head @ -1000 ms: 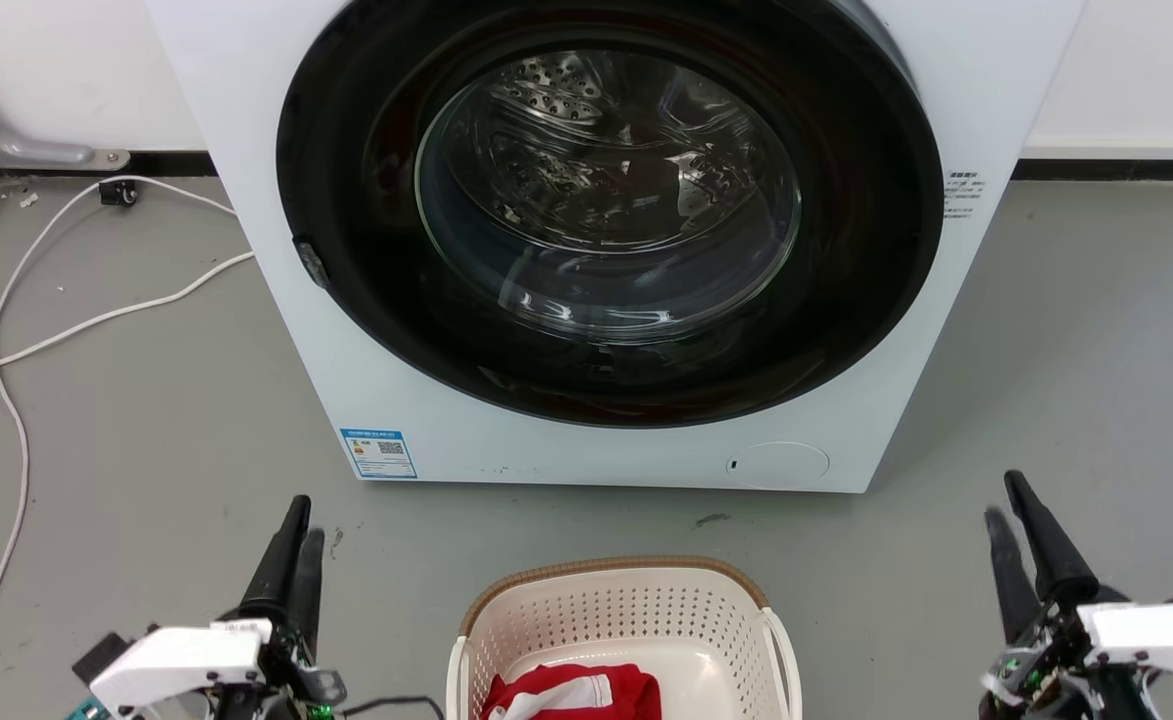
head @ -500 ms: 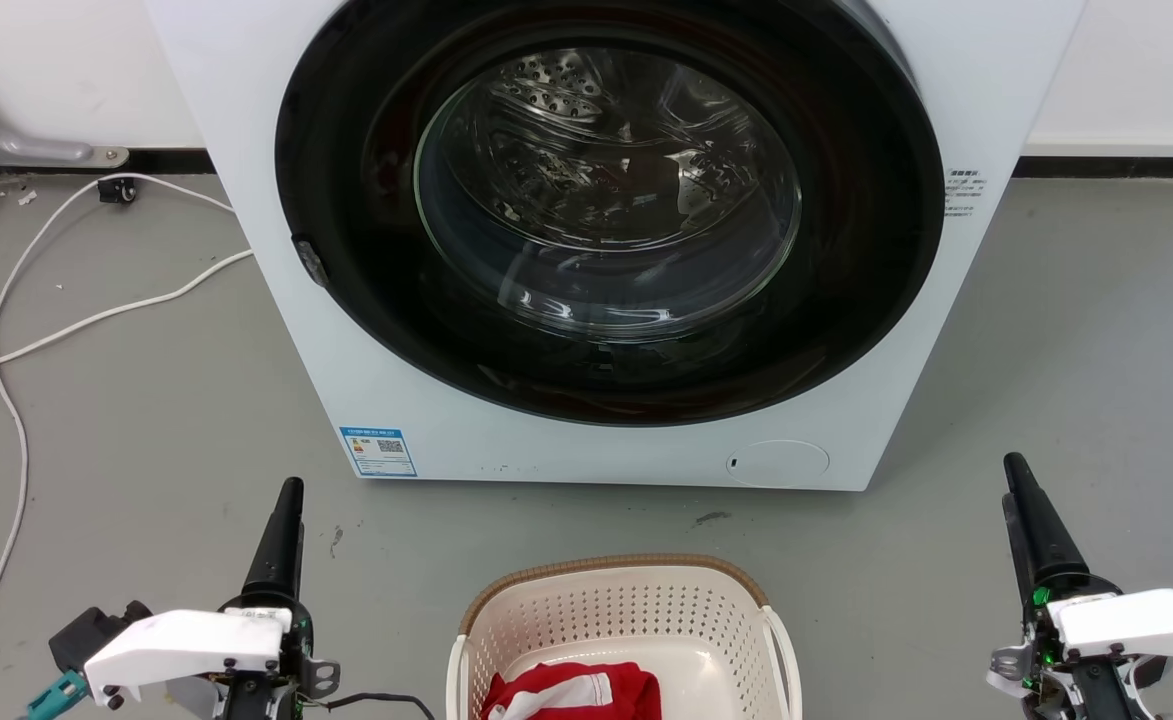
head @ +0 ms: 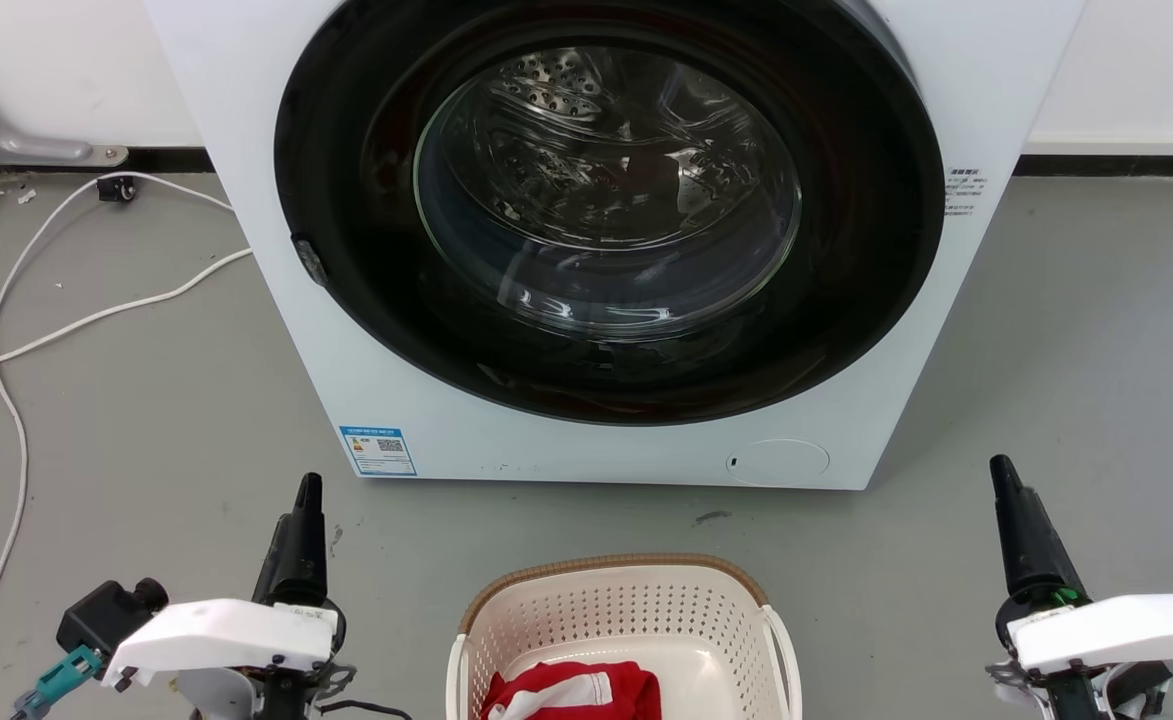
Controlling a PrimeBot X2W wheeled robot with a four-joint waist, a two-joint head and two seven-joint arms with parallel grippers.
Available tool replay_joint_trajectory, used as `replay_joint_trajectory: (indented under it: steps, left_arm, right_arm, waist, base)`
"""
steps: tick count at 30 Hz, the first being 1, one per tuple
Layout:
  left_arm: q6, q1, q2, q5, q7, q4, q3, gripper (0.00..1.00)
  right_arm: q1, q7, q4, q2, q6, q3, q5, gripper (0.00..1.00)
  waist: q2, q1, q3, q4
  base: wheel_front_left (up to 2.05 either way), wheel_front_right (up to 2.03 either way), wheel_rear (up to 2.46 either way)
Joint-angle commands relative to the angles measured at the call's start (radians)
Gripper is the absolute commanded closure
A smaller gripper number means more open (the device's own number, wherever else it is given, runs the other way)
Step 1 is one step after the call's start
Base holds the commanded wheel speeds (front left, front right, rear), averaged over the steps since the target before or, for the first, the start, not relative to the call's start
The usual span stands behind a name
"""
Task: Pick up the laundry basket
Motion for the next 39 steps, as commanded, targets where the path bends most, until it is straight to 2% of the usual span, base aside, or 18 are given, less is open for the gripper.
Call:
replay_joint_trajectory:
  steps: [1, 19, 39]
  left_arm:
    - [0.007, -0.004, 0.003, 0.036, -0.011, -0.024, -0.002, 0.0]
    - [0.051, 0.015, 0.003, 0.282, -0.072, -0.073, -0.031, 0.0]
    - [0.08, 0.034, 0.004, 0.529, -0.13, -0.094, -0.068, 0.0]
  right_arm:
    - [-0.005, -0.01, -0.026, -0.003, 0.0, 0.004, -0.04, 0.0]
    - [0.024, -0.072, -0.084, -0.004, 0.0, 0.014, -0.321, 0.0]
    - [0.052, -0.129, -0.135, -0.004, 0.0, 0.036, -0.576, 0.0]
  waist:
    - [-0.0001, 0.0, 0.0, 0.0]
    - [-0.0001, 0.0, 0.004, 0.002]
    - [-0.0001, 0.0, 0.009, 0.004]
  base:
    - [0.0, 0.0, 0.0]
    - [0.0, 0.0, 0.0]
    - [0.0, 0.0, 0.0]
